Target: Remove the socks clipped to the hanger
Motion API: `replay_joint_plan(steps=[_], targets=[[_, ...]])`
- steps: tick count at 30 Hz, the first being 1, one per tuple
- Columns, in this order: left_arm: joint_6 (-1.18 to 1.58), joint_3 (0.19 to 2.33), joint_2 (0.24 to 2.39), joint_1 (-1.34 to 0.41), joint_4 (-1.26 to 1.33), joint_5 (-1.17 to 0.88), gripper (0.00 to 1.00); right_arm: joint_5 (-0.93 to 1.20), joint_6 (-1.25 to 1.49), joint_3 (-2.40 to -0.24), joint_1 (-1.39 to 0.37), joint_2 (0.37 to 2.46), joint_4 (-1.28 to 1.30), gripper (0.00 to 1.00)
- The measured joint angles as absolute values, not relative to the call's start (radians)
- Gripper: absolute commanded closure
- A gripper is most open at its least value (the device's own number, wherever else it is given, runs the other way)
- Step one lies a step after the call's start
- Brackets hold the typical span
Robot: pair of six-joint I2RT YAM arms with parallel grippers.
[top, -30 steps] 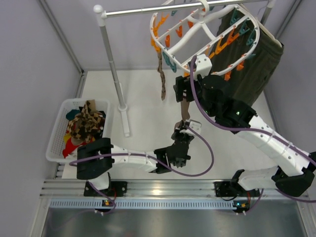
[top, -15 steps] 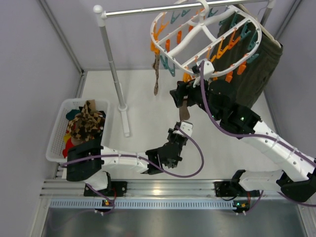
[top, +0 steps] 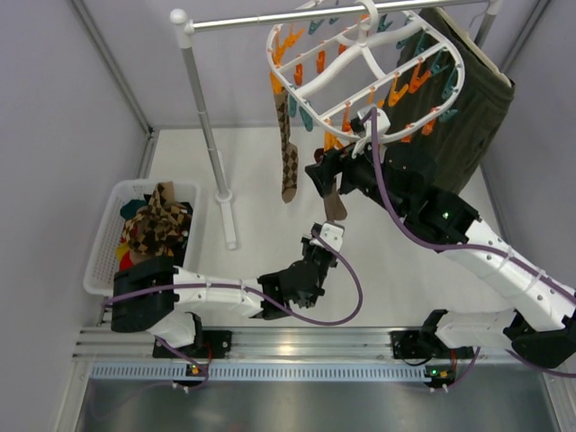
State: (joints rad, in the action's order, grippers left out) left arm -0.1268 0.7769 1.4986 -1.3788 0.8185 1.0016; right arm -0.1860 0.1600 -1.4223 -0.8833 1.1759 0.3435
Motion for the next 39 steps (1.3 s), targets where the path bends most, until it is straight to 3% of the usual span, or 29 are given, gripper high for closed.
replay_joint_plan(steps=[25,39], targets=[[-0.106,0.777,1.488,-1.403,0.813,1.015,1.0,-0.339,0.284,-1.322,-0.799,1.208,0.226,0.22],[-0.07,0.741,1.429,-1.414,0.812,0.917,1.0,-0.327,0.361,-1.13,-0.773,1.148,-0.03,0.23]])
